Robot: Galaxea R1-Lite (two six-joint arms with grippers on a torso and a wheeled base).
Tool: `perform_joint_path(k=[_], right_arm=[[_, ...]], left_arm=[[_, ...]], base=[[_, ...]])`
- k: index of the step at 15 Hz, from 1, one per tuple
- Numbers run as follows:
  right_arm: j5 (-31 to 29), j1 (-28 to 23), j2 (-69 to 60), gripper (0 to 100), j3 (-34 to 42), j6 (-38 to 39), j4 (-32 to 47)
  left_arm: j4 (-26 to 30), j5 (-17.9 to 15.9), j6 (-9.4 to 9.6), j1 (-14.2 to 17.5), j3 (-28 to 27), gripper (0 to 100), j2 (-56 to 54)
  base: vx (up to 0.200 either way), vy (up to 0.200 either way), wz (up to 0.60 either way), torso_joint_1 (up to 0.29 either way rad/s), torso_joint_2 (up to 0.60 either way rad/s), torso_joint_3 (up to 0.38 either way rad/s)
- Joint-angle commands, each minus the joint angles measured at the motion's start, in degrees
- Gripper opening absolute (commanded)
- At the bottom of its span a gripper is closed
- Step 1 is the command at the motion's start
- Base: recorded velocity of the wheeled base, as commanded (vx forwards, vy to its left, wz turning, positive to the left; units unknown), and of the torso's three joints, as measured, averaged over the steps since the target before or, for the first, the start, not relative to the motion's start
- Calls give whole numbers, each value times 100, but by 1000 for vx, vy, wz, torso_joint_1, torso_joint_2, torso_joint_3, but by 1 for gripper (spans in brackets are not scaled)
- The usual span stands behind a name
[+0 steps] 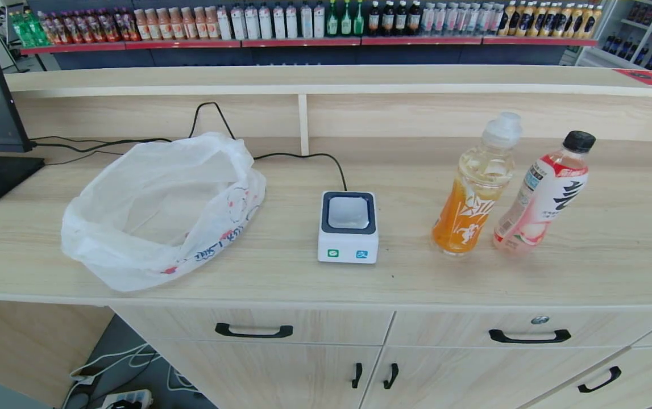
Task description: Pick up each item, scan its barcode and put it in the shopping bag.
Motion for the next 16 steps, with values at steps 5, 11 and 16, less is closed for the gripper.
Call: perform_joint_path(k=[5, 11, 16], right_arm=[[21, 1255, 5121, 100, -1354, -738, -5152], [-111, 1440, 6588, 100, -2092, -79, -6541], [-137, 1615, 6764, 100, -1846, 0, -6620]], left_arm=[[0, 1, -4, 1, 0, 0, 0], [0, 1, -4, 1, 0, 0, 0], [0, 1, -4, 1, 0, 0, 0]], base=[[0, 0, 0, 0, 0, 0], [0, 0, 0, 0, 0, 0], [0, 0, 0, 0, 0, 0]])
